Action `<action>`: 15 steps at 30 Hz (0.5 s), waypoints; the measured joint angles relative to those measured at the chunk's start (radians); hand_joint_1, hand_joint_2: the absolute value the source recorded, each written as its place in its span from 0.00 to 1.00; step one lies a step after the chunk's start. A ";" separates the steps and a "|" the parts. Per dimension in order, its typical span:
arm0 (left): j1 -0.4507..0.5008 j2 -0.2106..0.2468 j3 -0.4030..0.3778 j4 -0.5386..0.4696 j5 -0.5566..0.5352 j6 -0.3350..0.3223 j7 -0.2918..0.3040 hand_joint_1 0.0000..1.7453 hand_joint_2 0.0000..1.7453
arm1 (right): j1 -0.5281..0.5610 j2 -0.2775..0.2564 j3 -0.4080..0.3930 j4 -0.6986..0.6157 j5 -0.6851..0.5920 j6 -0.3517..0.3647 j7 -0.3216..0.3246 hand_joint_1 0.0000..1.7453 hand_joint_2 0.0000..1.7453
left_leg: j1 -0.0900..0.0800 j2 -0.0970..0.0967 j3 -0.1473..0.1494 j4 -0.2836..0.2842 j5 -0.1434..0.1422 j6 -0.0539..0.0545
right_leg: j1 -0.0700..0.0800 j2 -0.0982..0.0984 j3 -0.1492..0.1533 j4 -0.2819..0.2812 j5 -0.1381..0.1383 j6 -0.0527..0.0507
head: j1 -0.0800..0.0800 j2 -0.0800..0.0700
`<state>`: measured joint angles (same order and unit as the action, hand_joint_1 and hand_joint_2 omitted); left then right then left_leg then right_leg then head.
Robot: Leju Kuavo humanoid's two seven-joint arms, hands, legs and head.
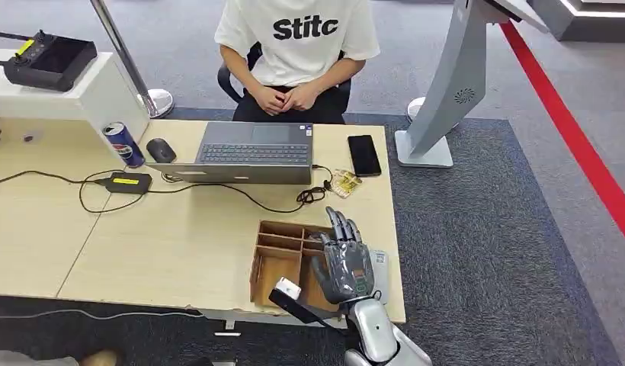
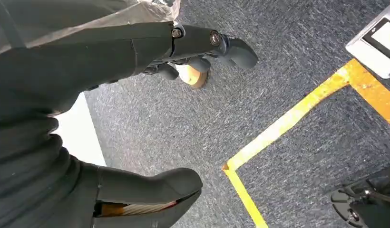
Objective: Pass the card to the sensor for recognition and then transmit it.
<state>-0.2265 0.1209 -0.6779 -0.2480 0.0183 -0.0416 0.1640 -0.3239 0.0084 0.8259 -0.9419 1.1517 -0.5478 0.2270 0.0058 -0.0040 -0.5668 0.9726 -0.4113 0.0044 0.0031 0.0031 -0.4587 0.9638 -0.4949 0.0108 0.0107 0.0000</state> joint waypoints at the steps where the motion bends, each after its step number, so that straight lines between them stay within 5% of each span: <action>1: 0.000 0.000 0.000 0.000 0.000 0.000 0.000 0.00 1.00 | 0.000 -0.001 0.000 0.000 0.000 0.000 0.000 0.45 1.00 | 0.000 0.000 0.000 0.000 0.000 0.000 | 0.000 0.000 0.000 0.000 0.000 0.000 | 0.000 0.000; 15: 0.001 0.002 0.003 0.000 0.001 0.000 -0.002 0.00 1.00 | 0.001 -0.019 -0.007 0.000 0.011 0.002 0.011 0.45 1.00 | 0.000 0.000 0.000 0.000 0.000 0.000 | 0.000 0.000 0.000 0.000 0.000 0.000 | 0.000 0.000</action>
<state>-0.2251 0.1225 -0.6745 -0.2480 0.0191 -0.0416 0.1621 -0.3228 -0.0111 0.8186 -0.9419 1.1627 -0.5463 0.2380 0.0058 -0.0040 -0.5667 0.9726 -0.4113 0.0044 0.0030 0.0031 -0.4587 0.9638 -0.4949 0.0108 0.0107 0.0000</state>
